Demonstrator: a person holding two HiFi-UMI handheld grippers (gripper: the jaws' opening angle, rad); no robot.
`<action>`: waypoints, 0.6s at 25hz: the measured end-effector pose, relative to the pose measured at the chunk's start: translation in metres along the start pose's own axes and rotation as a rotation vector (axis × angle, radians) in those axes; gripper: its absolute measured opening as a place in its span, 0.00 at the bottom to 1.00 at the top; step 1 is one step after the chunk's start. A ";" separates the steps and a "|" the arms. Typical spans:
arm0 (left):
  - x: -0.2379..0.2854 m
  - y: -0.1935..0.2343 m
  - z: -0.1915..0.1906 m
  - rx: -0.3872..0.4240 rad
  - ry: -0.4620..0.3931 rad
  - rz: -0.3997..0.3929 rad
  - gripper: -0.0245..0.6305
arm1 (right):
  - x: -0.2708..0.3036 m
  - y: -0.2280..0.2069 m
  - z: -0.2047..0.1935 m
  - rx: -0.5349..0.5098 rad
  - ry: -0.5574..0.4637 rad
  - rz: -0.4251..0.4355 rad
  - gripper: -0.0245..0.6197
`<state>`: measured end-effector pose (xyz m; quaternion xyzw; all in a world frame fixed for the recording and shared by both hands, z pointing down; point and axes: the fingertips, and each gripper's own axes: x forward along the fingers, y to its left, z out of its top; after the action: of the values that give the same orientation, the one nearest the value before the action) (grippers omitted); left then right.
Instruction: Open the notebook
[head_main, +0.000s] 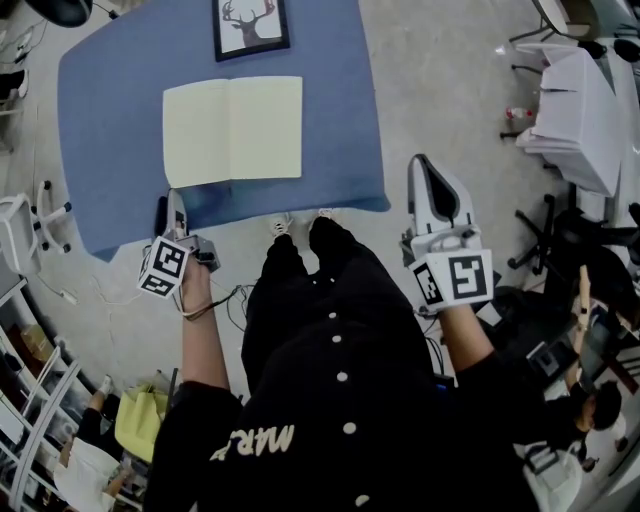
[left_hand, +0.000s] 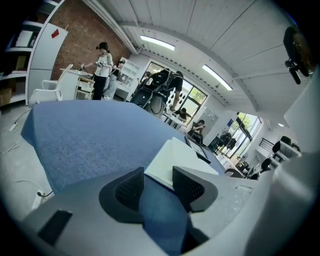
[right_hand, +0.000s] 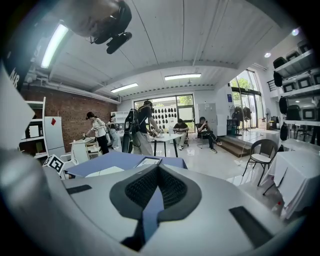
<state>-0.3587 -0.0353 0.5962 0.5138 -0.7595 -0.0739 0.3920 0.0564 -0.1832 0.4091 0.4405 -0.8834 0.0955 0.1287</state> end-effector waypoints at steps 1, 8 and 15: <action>-0.001 -0.001 0.000 0.007 -0.001 -0.005 0.30 | 0.000 0.000 0.000 0.000 -0.002 0.000 0.05; -0.017 -0.008 0.016 0.157 -0.057 0.048 0.27 | -0.002 -0.003 0.011 0.009 -0.038 -0.018 0.05; -0.073 -0.114 0.076 0.544 -0.293 -0.068 0.04 | -0.020 -0.024 0.048 0.091 -0.159 -0.082 0.04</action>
<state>-0.3148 -0.0487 0.4478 0.6090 -0.7822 0.0454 0.1238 0.0804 -0.1959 0.3582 0.4877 -0.8668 0.0951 0.0420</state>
